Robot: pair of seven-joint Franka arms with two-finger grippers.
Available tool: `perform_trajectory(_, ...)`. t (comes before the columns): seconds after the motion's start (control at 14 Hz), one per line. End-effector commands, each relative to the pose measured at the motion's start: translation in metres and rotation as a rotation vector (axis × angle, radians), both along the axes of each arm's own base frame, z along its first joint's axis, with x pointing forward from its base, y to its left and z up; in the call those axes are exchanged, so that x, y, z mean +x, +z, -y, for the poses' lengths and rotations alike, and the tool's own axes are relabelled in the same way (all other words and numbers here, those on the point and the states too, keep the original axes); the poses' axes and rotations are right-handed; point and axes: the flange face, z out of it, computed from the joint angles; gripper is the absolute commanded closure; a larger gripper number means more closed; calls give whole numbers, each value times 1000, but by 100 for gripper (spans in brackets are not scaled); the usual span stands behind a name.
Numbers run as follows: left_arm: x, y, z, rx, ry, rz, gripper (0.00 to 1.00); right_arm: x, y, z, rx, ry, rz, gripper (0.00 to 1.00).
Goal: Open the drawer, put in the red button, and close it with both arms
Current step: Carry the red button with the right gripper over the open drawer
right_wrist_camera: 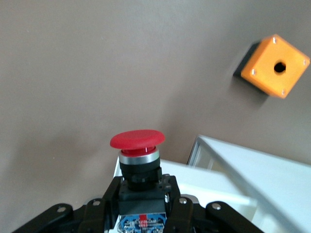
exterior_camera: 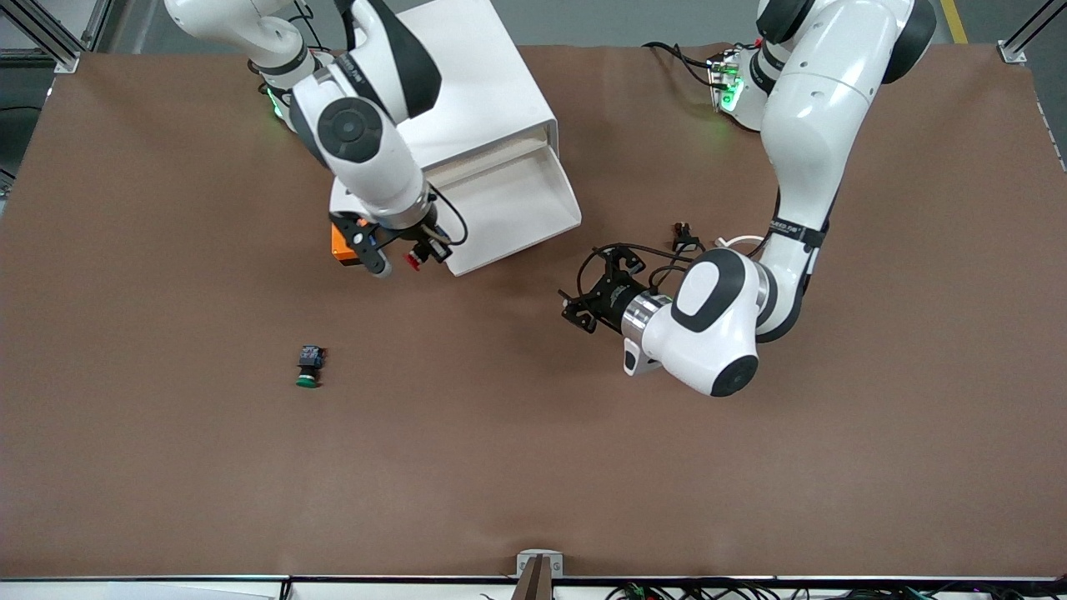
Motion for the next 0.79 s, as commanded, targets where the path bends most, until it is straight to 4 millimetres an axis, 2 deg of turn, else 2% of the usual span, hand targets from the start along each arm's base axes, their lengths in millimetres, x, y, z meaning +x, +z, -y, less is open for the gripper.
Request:
perform_trajectory(0.0, 2, 20, 3, 44, -64, 163, 0, -25, 2, -25, 5, -96, 2, 100)
perform_trajectory(0.07, 4, 26, 2, 69, -82, 215, 0, -34, 1, -36, 3, -114, 5, 100)
perform_trajectory(0.21, 1, 41, 14, 130, -138, 339, 0, -45, 0, -52, 13, -167, 18, 100)
perform_trajectory(0.5, 0, 42, 29, 182, -232, 485, 0, -66, -12, -83, 30, -227, 40, 100)
perform_trajectory(0.71, 2, 42, 30, 222, -267, 541, 0, -73, -22, -92, 24, -265, 42, 100)
